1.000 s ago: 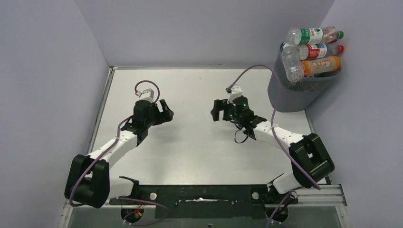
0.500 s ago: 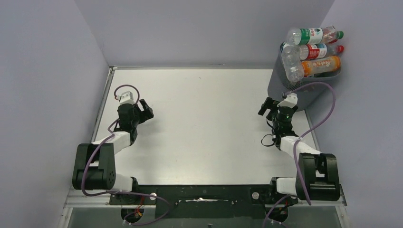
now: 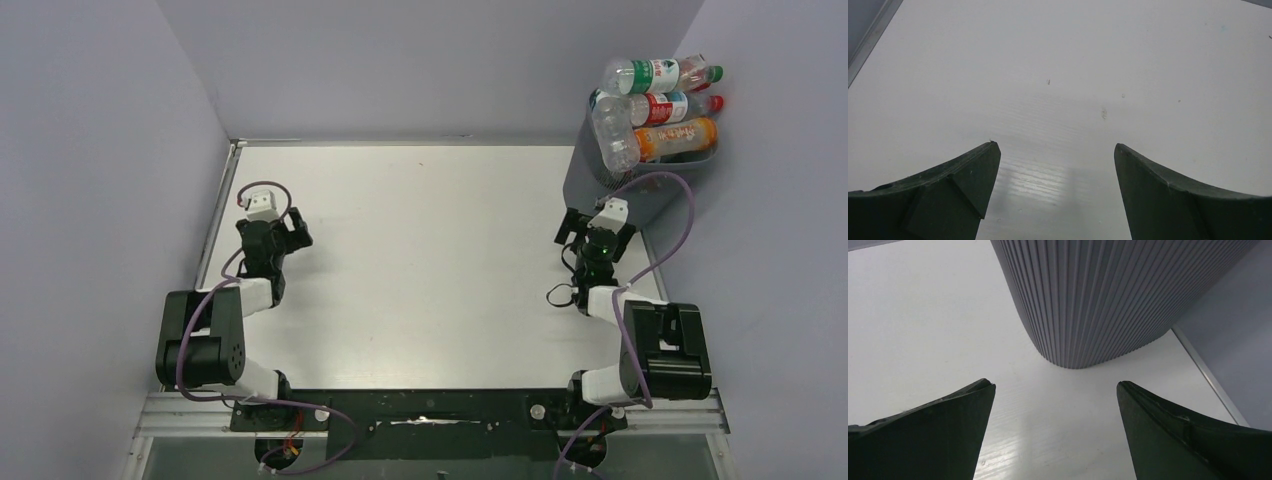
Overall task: Put the plastic bottles in the bin
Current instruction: Reset both arms
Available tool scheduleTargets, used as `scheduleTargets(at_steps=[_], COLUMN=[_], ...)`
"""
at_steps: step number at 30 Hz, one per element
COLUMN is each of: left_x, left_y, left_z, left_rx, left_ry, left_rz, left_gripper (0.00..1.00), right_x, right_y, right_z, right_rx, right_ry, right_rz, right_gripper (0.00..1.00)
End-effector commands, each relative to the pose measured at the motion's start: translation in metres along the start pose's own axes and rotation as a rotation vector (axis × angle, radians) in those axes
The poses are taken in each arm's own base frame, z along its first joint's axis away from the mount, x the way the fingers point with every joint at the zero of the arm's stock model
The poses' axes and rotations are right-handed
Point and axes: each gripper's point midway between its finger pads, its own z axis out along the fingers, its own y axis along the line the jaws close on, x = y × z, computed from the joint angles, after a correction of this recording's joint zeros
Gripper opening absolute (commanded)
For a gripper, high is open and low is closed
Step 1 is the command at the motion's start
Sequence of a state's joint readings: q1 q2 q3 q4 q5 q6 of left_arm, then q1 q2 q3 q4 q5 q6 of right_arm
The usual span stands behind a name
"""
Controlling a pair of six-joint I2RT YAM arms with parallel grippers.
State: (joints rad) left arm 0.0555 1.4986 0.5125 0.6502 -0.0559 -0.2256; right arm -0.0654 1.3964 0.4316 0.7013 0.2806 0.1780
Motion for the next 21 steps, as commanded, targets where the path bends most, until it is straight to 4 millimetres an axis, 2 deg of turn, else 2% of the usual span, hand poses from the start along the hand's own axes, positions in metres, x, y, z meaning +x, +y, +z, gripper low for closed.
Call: scheduleTargets(at_steps=[1,6,9,12,13,14,16,21], left_x=[-0.038,-0.041,-0.043,-0.045,-0.045,-0.046,-0.047,-0.049], left_y=[0.001,0.006,0.016,0.020,0.021,0.021,0.022,0.029], left_z=[0.003,0.006,0.009,0.009,0.008,0.008,0.006,-0.003], left_rx=[0.005,0.005,-0.021,-0.012,-0.013,-0.014,-0.011,-0.041], left_ry=[-0.159,-0.167,-0.165,-0.171,-0.173,-0.176,-0.185,-0.211], left_rz=[0.066,0.100,0.126,0.118,0.115,0.111,0.108,0.090], left_gripper=[0.86,0.86,0.86,0.86,0.86,0.85,0.85,0.86], right_x=[-0.043,-0.048,-0.052,-0.040,-0.027,-0.024,-0.024,-0.023], right_y=[-0.013,-0.020,-0.027,-0.032,-0.032,-0.030,-0.024,-0.025], right_z=[0.008,0.012,0.015,0.020,0.021,0.021,0.020,0.031], right_rx=[0.072,0.112,0.140,0.151,0.147,0.135,0.111,0.118], right_ry=[-0.161,-0.188,-0.230,-0.242,-0.230,-0.241,-0.249,-0.215], right_rz=[-0.023,-0.049,-0.034,0.004,0.007,0.012,-0.003,-0.002], right_gripper=[0.98,0.98,0.98,0.98,0.98,0.98,0.98,0.98])
